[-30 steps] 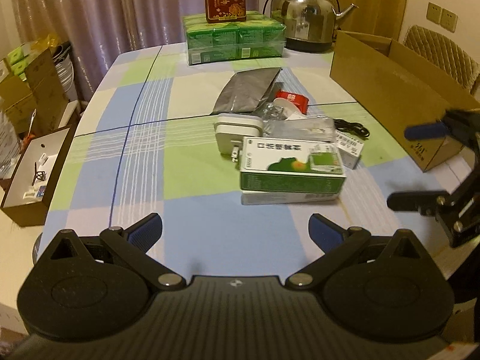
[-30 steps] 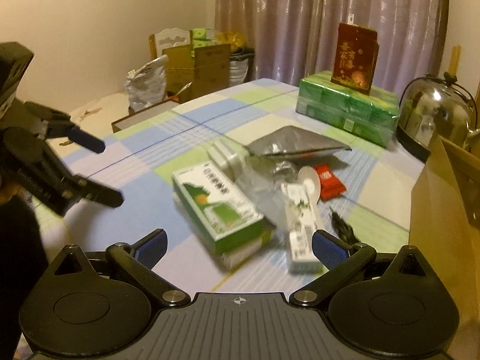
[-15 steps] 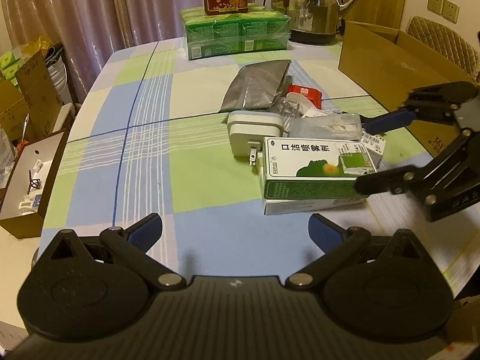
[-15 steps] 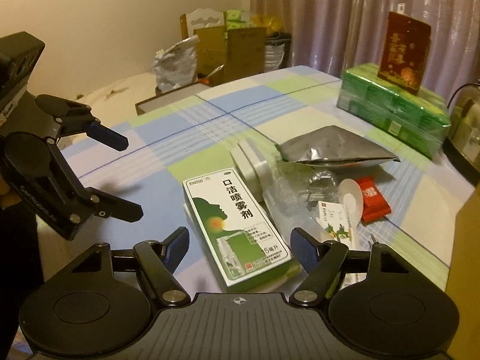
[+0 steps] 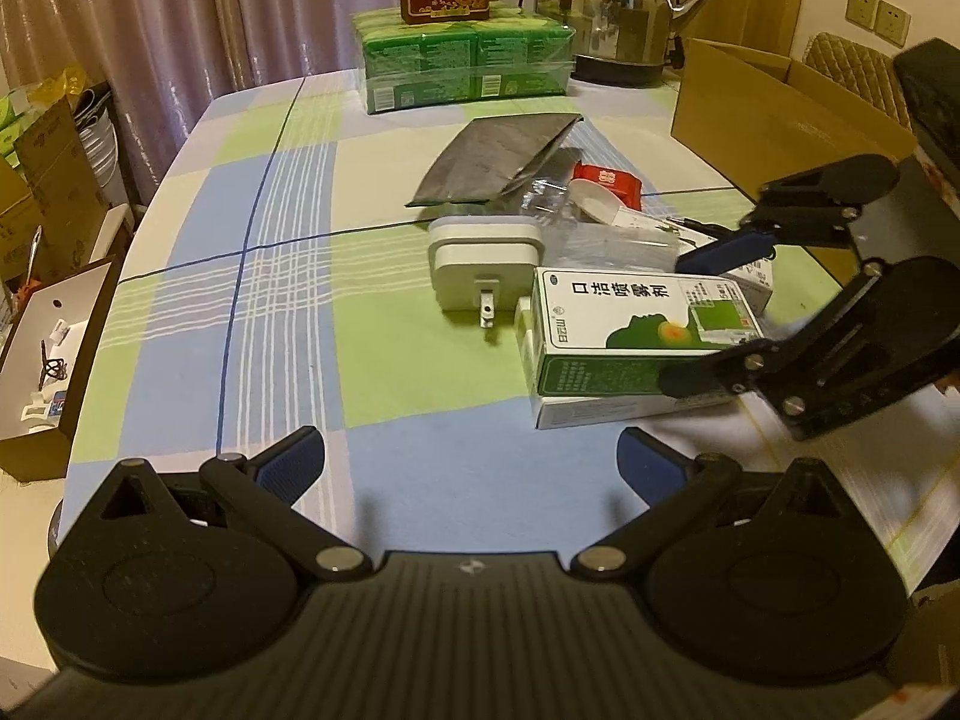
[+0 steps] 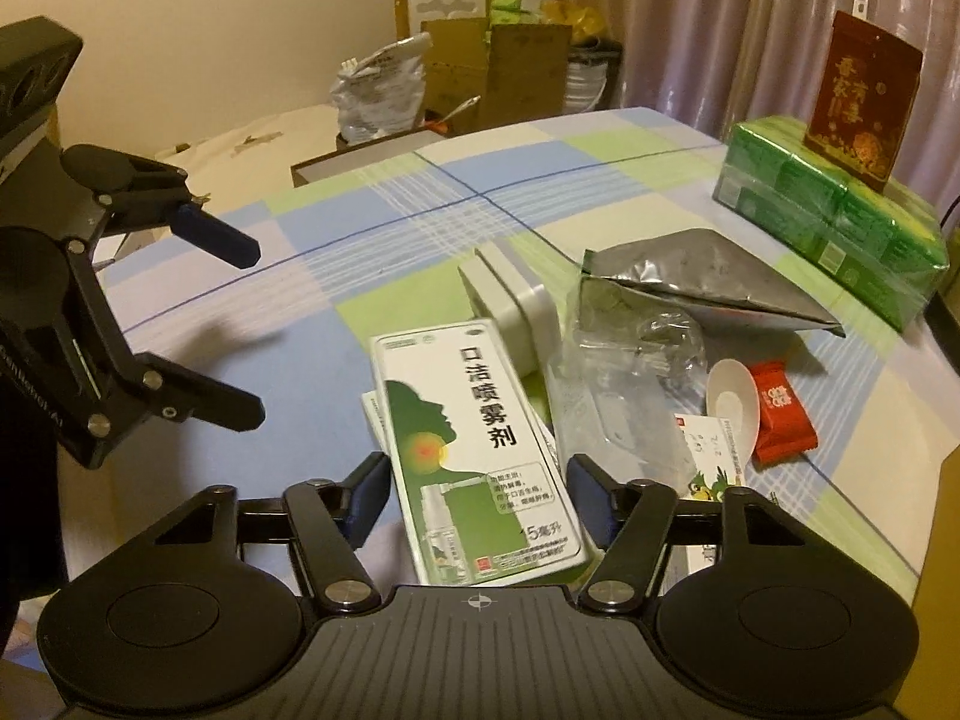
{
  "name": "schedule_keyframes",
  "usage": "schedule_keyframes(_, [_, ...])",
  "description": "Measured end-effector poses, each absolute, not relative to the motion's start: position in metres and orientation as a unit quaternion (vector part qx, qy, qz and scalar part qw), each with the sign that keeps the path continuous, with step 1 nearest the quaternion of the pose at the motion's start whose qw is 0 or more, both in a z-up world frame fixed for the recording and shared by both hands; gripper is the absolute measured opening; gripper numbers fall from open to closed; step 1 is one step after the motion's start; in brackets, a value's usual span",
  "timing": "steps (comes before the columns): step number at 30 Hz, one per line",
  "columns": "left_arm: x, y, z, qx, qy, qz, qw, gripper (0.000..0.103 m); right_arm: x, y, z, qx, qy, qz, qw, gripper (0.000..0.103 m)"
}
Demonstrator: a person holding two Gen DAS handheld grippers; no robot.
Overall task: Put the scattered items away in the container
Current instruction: 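Grasp the green-and-white spray medicine box with the right gripper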
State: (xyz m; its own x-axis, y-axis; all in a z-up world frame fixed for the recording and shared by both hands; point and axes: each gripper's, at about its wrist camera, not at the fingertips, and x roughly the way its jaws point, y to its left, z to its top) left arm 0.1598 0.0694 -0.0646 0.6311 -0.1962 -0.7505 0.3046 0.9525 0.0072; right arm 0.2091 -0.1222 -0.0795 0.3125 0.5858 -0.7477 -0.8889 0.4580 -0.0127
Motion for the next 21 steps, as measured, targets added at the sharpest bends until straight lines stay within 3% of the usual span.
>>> schedule_keyframes(2, [0.158, 0.069, -0.065, 0.069, 0.406, -0.141, 0.900, 0.102, 0.207, -0.125, -0.077, -0.213, 0.352, 0.468, 0.782, 0.052])
schedule_keyframes(21, [0.177, 0.016, -0.079, 0.182, 0.389, -0.278, 0.859, 0.102, 0.159, -0.224, -0.075, -0.135, 0.392, 0.292, 0.862, 0.052])
